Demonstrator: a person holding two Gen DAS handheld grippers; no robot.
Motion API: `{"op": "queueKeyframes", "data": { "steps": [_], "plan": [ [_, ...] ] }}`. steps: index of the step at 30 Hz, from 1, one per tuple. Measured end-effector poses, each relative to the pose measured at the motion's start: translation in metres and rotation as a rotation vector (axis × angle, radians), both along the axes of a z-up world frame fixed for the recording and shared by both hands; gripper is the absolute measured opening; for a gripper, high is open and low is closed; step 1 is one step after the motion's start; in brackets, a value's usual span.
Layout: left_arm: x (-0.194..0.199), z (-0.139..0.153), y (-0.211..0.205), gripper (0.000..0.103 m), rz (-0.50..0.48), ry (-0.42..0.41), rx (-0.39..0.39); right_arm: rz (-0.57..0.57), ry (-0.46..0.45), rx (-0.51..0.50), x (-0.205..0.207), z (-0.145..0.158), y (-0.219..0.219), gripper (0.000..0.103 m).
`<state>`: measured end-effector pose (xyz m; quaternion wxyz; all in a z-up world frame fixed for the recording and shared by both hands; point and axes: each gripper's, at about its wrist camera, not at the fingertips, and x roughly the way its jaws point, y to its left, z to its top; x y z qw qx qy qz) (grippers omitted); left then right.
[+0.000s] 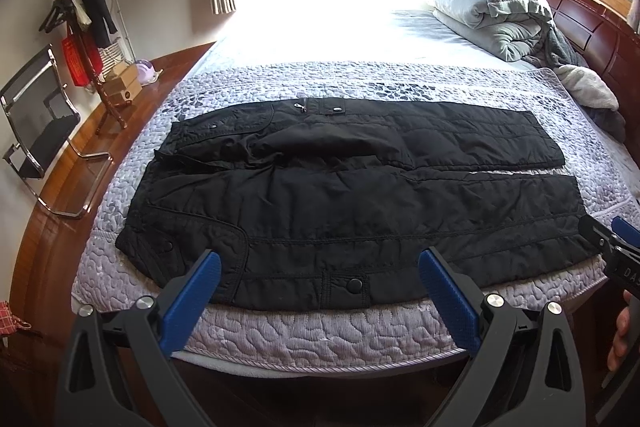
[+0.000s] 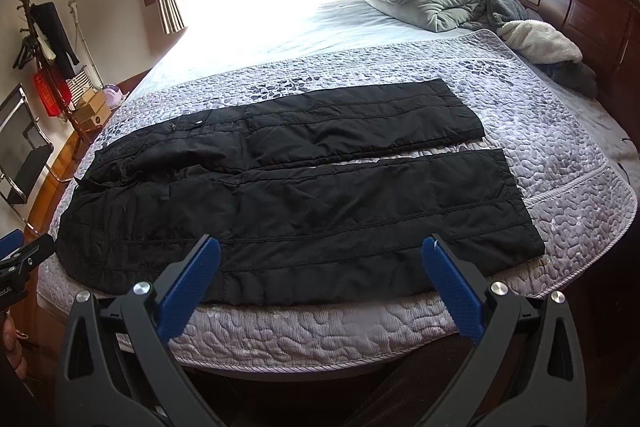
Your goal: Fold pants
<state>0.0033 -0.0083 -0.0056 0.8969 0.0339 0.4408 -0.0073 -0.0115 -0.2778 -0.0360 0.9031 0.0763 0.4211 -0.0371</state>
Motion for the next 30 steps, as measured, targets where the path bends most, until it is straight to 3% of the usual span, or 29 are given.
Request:
{"op": "queueKeyframes", "data": {
  "steps": [30],
  "plan": [
    [0.0033,-0.0022,-0.0022,0.099,0.001,0.002,0.017,-0.01,-0.005,-0.008,0.0011,0.0005,-0.0081,0.101]
  ]
}}
